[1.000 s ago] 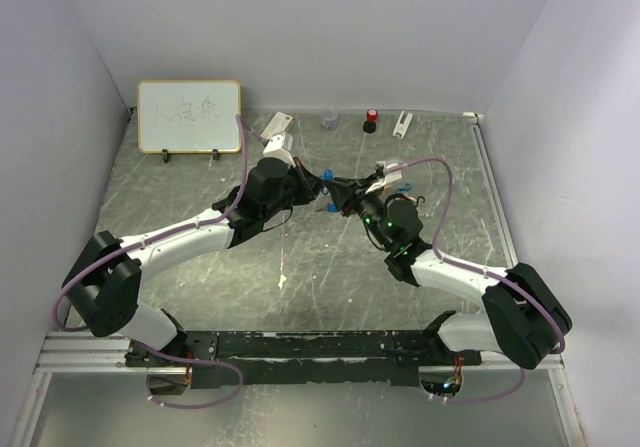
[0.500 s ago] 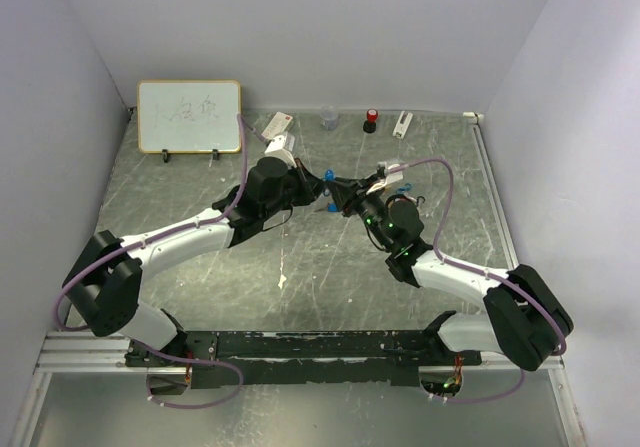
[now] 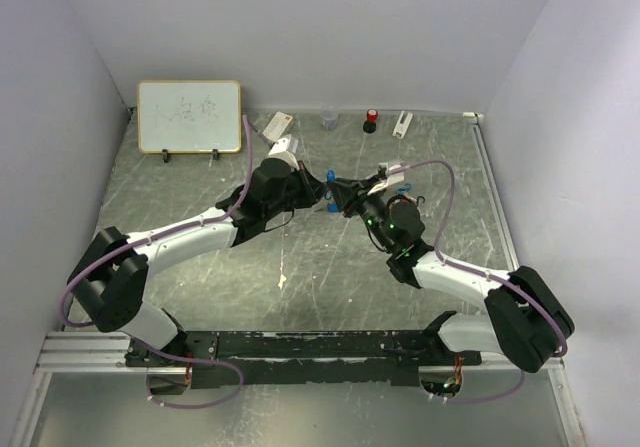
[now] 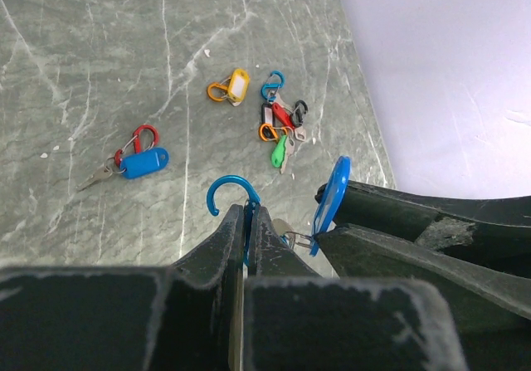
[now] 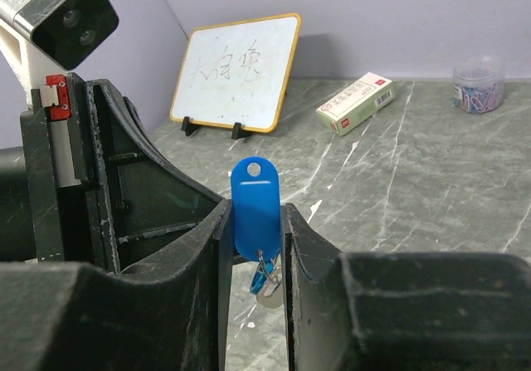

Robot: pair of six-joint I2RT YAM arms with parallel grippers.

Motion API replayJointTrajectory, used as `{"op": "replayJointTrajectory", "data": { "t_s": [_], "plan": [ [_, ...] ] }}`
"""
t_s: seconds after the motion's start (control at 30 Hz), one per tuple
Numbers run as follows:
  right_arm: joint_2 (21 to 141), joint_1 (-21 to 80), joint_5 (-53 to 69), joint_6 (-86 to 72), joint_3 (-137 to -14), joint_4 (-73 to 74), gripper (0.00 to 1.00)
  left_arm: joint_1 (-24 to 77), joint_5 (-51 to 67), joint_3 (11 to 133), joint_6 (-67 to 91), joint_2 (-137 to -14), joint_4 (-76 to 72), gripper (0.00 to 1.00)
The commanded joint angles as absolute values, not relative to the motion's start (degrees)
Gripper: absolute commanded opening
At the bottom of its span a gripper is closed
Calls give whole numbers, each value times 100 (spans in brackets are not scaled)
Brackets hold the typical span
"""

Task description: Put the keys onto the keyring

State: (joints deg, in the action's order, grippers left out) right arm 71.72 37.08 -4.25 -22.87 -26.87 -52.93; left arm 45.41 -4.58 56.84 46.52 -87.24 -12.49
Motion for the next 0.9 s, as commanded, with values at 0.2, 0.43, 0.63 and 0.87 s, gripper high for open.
{"op": "replayJointTrajectory", "data": {
  "t_s": [0.2,0.43,0.63,0.87],
  "plan": [
    [7173,3674,-396,-2200,-2669,-5528,0,4507,-240,5898,4588,-8648,-1419,7],
    [7228,3671,-391,-2212,-2684,-5522,0,4507,-148,5889,4613,-8623,-1468,7],
    [7258,3667,-364,-2208,-2676,-5542,0,4500,-183,5873,4610,-8593,-1464,7],
    [7259,3668,-310,-2202,-2668,-5572,0,4467,-214,5842,4640,-8574,-1492,7]
  ]
}}
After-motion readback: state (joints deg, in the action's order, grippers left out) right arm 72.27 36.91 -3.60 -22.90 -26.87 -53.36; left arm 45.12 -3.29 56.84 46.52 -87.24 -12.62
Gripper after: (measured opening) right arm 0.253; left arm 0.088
